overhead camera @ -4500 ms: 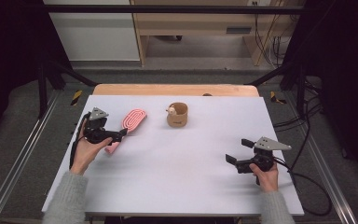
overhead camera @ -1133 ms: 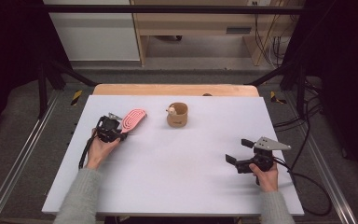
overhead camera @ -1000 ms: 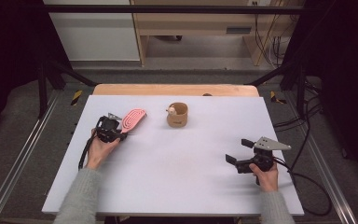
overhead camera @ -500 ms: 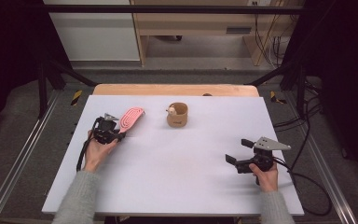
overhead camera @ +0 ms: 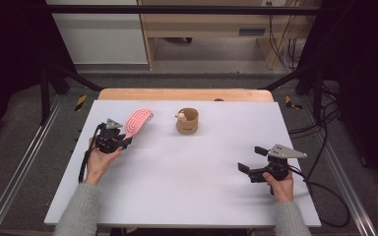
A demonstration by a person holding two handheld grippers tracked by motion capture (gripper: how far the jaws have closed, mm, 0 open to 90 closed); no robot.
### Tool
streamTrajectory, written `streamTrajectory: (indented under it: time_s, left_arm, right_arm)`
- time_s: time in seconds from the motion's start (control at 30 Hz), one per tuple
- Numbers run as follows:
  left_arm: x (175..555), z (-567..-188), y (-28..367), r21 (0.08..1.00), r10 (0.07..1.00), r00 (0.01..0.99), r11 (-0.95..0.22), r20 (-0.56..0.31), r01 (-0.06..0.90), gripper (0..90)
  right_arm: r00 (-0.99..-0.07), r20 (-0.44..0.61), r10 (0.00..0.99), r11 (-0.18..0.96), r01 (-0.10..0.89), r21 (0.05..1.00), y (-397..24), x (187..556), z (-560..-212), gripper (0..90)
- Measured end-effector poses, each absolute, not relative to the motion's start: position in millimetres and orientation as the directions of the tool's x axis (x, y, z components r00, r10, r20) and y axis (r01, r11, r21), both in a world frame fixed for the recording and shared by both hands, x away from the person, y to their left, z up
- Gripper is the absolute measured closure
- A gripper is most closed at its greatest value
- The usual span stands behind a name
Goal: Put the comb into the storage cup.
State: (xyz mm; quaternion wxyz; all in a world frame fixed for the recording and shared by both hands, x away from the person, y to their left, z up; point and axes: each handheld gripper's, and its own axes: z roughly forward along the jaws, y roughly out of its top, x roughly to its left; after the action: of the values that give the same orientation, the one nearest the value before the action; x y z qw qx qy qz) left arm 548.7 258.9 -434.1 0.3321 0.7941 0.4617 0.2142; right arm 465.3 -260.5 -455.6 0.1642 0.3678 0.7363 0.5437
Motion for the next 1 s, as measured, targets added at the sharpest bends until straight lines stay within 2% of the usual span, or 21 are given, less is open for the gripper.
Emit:
streamTrajectory:
  time_s: [1.0]
  left_arm:
    - [512, -424, 250, 0.808, 0.864, 0.501, -0.324, 0.042, 0.491, 69.1]
  right_arm:
    - [-0.676, 0.159, 0.72, 0.135, 0.361, 0.923, -259, 465, -455, 0.4]
